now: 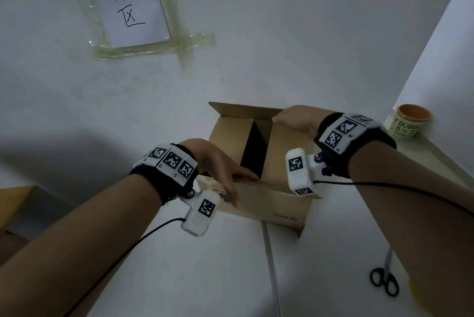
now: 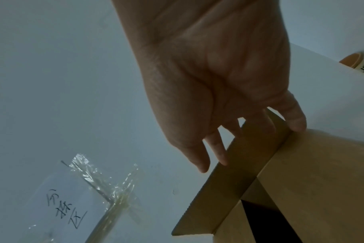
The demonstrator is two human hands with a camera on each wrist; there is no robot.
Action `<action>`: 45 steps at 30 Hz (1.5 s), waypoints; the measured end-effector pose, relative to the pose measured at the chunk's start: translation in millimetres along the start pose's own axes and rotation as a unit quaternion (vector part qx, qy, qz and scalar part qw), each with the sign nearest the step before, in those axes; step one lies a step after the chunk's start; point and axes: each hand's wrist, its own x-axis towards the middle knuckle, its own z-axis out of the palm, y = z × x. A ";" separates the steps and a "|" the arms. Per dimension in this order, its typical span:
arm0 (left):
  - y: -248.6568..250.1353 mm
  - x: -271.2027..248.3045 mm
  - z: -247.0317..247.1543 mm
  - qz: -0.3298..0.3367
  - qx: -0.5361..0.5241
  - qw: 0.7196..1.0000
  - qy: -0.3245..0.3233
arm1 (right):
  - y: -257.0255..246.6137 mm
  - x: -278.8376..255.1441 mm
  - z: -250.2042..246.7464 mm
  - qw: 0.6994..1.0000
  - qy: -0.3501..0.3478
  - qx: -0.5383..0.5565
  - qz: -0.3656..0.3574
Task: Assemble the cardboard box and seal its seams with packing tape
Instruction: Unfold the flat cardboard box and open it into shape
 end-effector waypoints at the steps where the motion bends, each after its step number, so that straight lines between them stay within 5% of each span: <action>1: 1.3 -2.1 -1.8 0.001 0.021 1.000 0.019 | -0.4 -1.6 -2.8 1.000 0.010 0.005 -0.001; 6: 2.5 2.7 -36.5 0.002 0.129 0.940 0.315 | -1.2 -11.8 -19.2 0.994 0.089 0.064 -0.003; 13: -6.1 56.7 -33.5 -0.013 0.083 0.887 0.454 | 23.2 -13.5 -16.1 0.973 0.187 0.134 -0.010; 17: -26.5 97.1 -6.6 -0.032 0.009 0.920 0.390 | 47.0 0.8 2.5 0.973 0.189 0.131 -0.018; 22: -36.5 112.8 0.7 -0.024 0.003 0.907 0.420 | 60.7 23.9 40.2 0.991 0.130 0.019 -0.006; 30: -49.7 118.2 -2.8 -0.029 -0.032 0.903 0.427 | 60.9 48.2 71.2 0.977 0.193 -0.014 0.086; 39: -70.2 115.0 -28.5 -0.031 -0.125 0.810 0.572 | 97.1 41.9 95.2 0.981 0.190 0.004 0.035; 45: -85.7 114.7 -35.0 0.008 -0.263 0.847 0.461 | 111.8 38.4 97.9 0.983 0.141 0.101 0.063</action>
